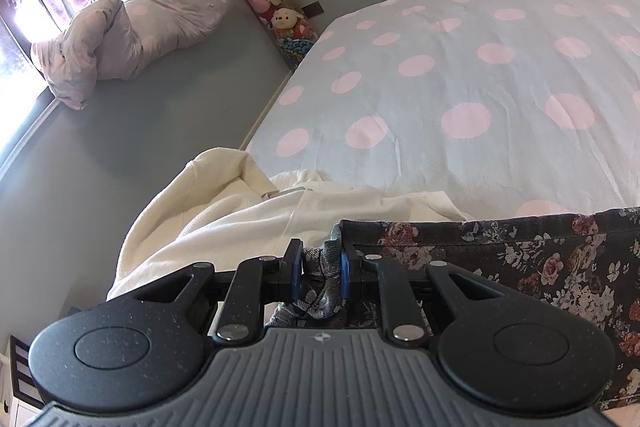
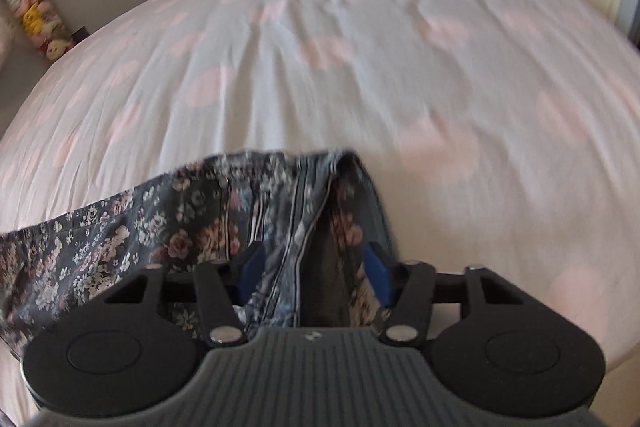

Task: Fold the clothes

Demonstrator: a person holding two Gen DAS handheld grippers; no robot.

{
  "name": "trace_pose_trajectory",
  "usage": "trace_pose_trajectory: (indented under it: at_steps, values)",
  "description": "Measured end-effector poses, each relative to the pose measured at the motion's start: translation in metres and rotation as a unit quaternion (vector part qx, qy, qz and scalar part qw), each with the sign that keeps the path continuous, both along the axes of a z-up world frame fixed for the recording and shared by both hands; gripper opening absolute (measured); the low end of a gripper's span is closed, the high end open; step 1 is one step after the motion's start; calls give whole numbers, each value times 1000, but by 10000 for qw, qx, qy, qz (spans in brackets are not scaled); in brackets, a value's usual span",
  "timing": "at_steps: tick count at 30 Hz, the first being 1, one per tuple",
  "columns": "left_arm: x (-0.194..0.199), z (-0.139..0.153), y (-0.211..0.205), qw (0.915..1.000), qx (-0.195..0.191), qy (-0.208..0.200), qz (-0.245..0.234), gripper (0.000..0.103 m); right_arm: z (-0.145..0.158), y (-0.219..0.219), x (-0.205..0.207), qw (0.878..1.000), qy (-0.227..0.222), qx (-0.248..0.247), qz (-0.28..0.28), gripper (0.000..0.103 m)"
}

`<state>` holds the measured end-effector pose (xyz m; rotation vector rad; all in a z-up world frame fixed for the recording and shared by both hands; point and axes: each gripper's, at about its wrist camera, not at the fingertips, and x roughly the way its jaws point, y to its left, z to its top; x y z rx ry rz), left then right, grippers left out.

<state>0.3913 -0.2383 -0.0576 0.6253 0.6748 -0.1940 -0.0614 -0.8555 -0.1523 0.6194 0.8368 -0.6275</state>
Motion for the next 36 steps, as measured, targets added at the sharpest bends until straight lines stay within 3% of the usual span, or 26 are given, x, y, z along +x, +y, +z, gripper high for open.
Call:
trace_pose_trajectory:
  at_steps: [2, 3, 4, 5, 9, 13, 19, 24, 25, 27, 30, 36]
  values:
    - [-1, 2, 0, 10000, 0, -1, 10, 16, -11, 2, -2, 9994, -87, 294, -134, 54]
    - [-1, 3, 0, 10000, 0, -1, 15, 16, -14, 3, -4, 9990, -147, 374, -174, 41]
    - [-1, 4, 0, 10000, 1, -45, 28, 16, -14, 4, -6, 9986, -216, 436, -225, 16]
    - [0, 5, 0, 10000, 2, -89, 42, 16, -14, 5, -9, 9981, -283, 480, -280, 7]
    - [1, 7, 0, 9996, 6, -264, 95, 16, 13, 13, -12, 9967, -152, -573, -558, 6]
    - [12, 0, -9, 9994, 163, -294, 114, 16, 20, 2, -7, 9946, 37, -775, -687, 6]
    - [32, -32, -29, 9977, 589, -324, -17, 20, -4, -4, 1, 9953, 245, -682, -645, 6]
    - [47, -45, -31, 9972, 658, -354, -12, 42, -11, -2, -6, 9964, 161, -651, -516, 7]
    - [42, -41, -27, 9975, 606, -367, -43, 42, -8, -1, -8, 9965, 145, -670, -485, 8]
    - [32, -32, -20, 9979, 502, -392, -106, 52, -4, 2, -10, 9965, 112, -713, -424, 11]
    - [17, -19, -9, 9983, 345, -430, -200, 55, 10, 11, -16, 9949, 50, -934, -377, 21]
    - [-13, 7, 13, 9980, 32, -506, -388, 61, 46, 37, -46, 9923, -178, -1192, -291, 21]
